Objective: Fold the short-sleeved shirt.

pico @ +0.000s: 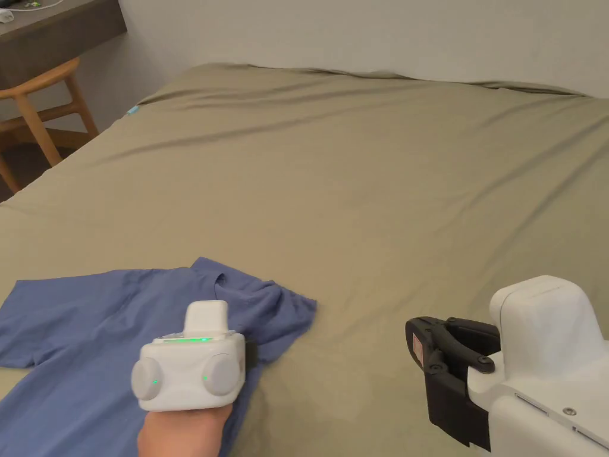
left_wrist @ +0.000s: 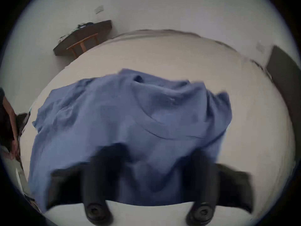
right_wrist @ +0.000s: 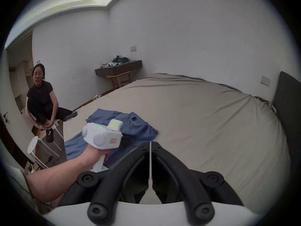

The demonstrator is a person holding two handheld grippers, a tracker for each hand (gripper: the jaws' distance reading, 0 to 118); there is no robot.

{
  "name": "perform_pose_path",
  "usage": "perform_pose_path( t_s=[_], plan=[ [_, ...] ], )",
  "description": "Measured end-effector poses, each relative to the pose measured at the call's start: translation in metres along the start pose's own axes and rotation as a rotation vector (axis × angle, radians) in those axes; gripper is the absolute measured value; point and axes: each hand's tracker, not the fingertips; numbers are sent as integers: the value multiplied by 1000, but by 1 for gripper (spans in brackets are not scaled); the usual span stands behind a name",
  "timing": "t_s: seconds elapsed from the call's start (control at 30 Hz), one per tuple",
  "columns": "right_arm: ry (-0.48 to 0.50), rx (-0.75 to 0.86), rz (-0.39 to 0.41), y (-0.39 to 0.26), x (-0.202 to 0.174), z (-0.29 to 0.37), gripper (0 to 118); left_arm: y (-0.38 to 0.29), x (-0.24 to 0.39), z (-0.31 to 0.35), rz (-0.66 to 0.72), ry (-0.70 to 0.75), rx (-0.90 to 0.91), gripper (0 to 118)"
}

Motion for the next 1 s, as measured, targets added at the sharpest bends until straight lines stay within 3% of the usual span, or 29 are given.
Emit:
perform_pose_path(
  t_s=[0.03,0.07,0.17,0.3,0.5,0.7,0.83,1.0],
  plan=[
    [-6,3,-4,0,2,5,5,3,-8,5,11,65,16,2],
    [-15,5,-11,-1,5,9,5,3,-15,13,44,114,27,2],
    [-40,9,-42,1,12,20,5,22,-41,26,250,-89,-13,2],
    [-80,81,-94,9,23,48,5,58,-28,79,216,-60,127,2],
    [-225,212,-139,17,62,127,5,98,8,172,207,-160,270,2],
    [-424,271,-173,4,102,208,5,119,113,244,30,-276,348,2],
    [-518,331,-245,-8,131,269,5,111,223,273,-93,-484,314,2],
    [-743,375,-253,-29,158,352,5,76,353,296,-296,-618,255,2]
  ],
)
